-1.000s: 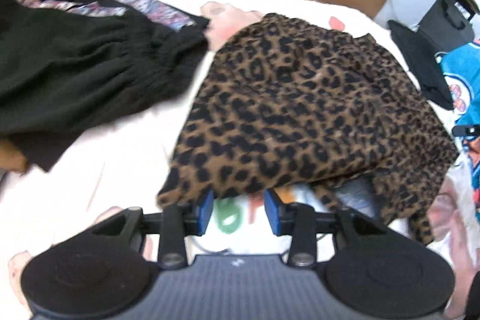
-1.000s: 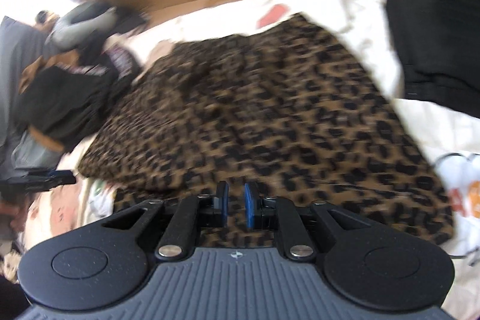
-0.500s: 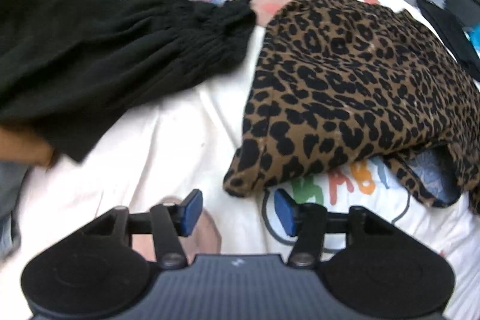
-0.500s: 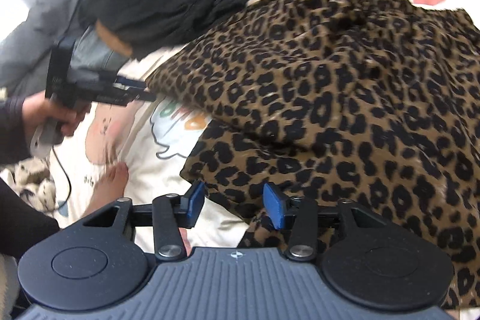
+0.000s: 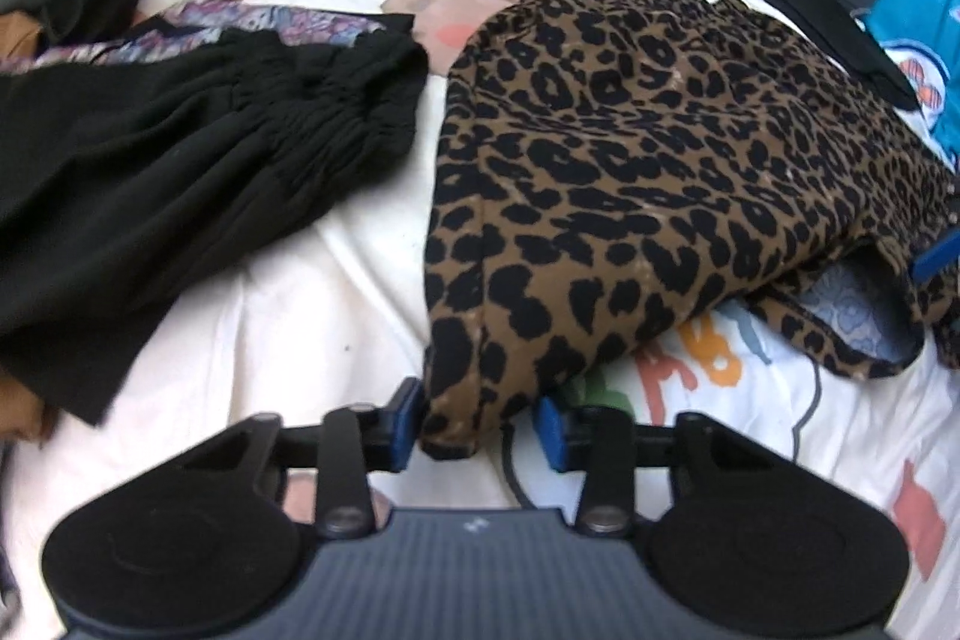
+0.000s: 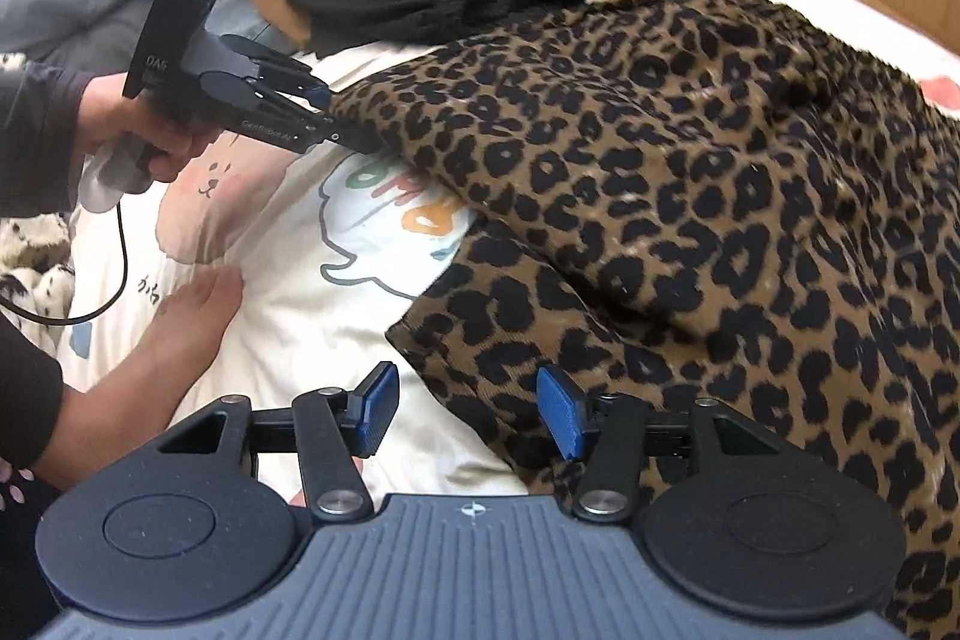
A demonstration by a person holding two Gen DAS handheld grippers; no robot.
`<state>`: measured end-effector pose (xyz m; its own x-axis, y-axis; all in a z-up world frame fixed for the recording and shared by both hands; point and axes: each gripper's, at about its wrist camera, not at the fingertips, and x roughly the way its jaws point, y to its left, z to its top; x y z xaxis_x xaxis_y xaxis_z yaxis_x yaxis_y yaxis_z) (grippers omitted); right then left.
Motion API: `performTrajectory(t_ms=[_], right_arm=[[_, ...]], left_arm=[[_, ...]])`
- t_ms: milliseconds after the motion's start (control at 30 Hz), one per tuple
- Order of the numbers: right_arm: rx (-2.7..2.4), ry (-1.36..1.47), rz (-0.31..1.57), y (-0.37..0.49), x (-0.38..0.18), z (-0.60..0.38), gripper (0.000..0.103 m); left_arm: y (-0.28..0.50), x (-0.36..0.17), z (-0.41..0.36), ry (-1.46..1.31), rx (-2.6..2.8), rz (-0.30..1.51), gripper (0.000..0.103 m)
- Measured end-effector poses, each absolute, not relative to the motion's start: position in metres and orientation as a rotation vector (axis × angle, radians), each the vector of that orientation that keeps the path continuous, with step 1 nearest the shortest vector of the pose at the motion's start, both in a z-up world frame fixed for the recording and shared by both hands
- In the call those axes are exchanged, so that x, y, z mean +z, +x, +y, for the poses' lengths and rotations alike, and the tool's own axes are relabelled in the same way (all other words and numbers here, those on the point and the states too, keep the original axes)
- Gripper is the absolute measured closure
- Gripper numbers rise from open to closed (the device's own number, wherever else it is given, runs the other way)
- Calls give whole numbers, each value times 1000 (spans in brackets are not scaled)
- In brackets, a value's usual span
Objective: Fold clothes
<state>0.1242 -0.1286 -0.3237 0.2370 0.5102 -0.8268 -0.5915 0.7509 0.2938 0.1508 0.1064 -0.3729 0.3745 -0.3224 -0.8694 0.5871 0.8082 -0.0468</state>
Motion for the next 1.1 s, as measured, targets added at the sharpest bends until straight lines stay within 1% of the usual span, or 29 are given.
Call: performTrajectory(t_ms=[133,233,300,400,533,667,700,733,767,800,900,933,1033,1100], right_arm=[[765,-141,1063,123,-327,-117,45],[779,-174,1024,124,-325,-107,45],[794,-212,991,121,-321,-100,44],[806,-276,958,116,-322,-91,39],[775,-348,945,117,-333,-84,38],[758,-322,972,124,-345,-85,40],[763,-311,989,125,-348,-85,51],[769,-304,1007,126,-351,-86,71],[770,-299,1024,127,-354,-87,83],[766,-297,1030,126,-355,-88,101],[788,-289,1020,123,-348,-95,103],[794,-285,1017,123,-345,-98,103],[808,-267,1011,122,-334,-108,103],[815,-265,1000,119,-327,-113,103]], left_arm=[[151,-372,109,254,-582,1037,79],[156,-371,113,215,-573,1046,82],[158,-371,114,195,-567,1051,83],[158,-371,114,195,-566,1050,83],[158,-372,114,191,-565,1050,83],[158,-372,115,169,-560,1057,83],[158,-372,116,162,-558,1058,83],[158,-372,116,159,-557,1059,83],[158,-372,115,161,-557,1059,83],[158,-373,115,163,-558,1059,83],[158,-372,115,168,-566,1057,83],[158,-371,116,171,-567,1054,88],[158,-361,119,139,-574,1049,92],[159,-352,123,82,-596,1056,93]])
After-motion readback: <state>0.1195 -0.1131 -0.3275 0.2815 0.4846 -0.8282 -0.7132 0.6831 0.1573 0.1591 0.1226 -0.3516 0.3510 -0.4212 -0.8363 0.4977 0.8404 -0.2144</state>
